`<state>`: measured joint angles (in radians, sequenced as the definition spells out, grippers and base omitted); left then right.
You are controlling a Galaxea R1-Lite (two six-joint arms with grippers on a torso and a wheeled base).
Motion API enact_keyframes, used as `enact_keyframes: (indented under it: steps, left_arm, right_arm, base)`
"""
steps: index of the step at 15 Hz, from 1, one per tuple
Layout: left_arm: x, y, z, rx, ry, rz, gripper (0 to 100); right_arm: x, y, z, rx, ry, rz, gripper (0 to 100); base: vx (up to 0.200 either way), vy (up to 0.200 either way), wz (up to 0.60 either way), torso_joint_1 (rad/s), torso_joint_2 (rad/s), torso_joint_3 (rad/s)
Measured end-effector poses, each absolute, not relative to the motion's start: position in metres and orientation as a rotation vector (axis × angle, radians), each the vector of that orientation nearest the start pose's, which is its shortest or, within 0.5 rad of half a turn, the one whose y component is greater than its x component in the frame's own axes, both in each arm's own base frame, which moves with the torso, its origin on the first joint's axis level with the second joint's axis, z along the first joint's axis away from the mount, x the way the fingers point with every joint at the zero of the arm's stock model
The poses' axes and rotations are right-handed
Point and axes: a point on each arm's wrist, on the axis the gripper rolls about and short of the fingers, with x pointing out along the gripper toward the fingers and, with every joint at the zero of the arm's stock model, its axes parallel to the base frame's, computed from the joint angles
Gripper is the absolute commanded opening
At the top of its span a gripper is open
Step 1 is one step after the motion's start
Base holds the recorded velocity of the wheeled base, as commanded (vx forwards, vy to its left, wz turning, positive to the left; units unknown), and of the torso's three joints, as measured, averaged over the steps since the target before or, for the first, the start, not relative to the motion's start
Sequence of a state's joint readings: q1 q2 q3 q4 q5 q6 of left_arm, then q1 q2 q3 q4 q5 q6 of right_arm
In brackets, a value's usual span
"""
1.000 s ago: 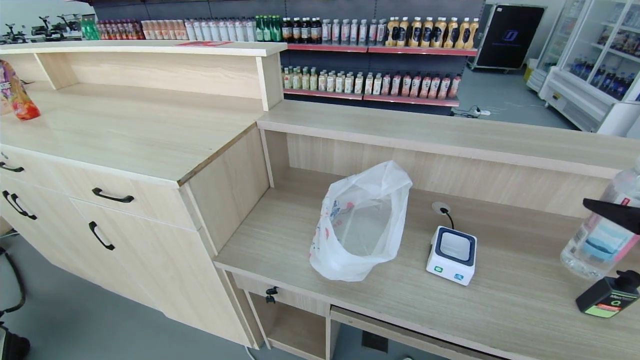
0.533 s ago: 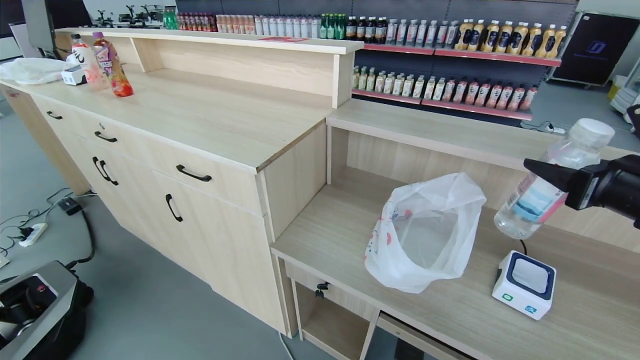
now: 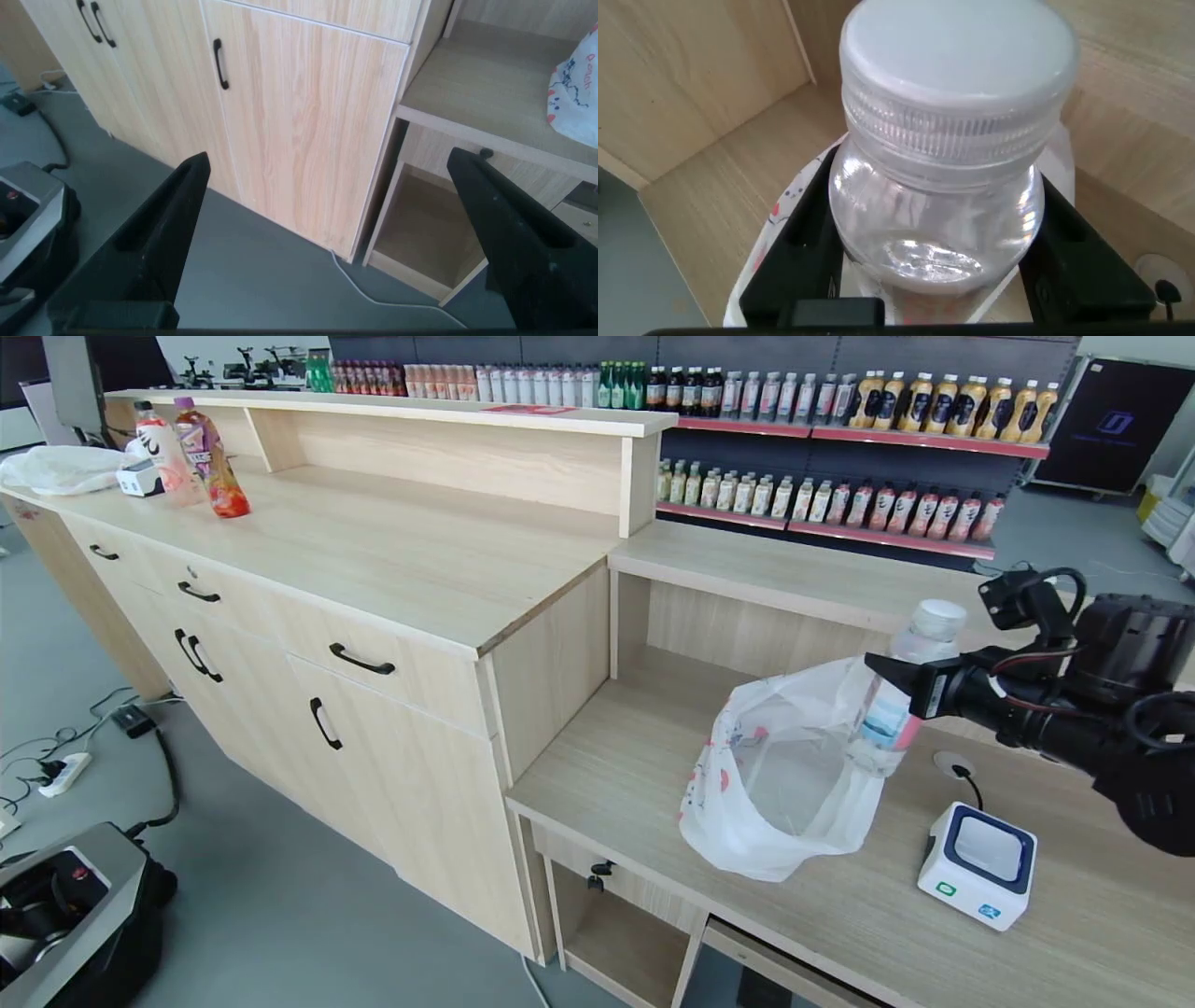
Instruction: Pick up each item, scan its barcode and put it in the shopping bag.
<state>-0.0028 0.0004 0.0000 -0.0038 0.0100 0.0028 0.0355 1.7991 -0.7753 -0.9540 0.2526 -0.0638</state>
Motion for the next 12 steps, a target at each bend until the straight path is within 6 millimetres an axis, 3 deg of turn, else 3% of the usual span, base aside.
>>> enact_keyframes:
  steps: [5,12]
  left_arm:
    - [-0.023,0.0,0.076,0.003,-0.003,0.008,100]
    - [-0.023,0.0,0.076,0.003,-0.003,0.007,100]
  right_arm:
    - [0.374,0.025,0.147,-0.062,0.025,0.328,0]
    - [0.406,0.029,0.103,-0.091,-0.01,0.337,0]
  base:
    - [0.0,0.0,0.0,0.0,0.0,0.0]
    - [0.0,0.0,0.0,0.0,0.0,0.0]
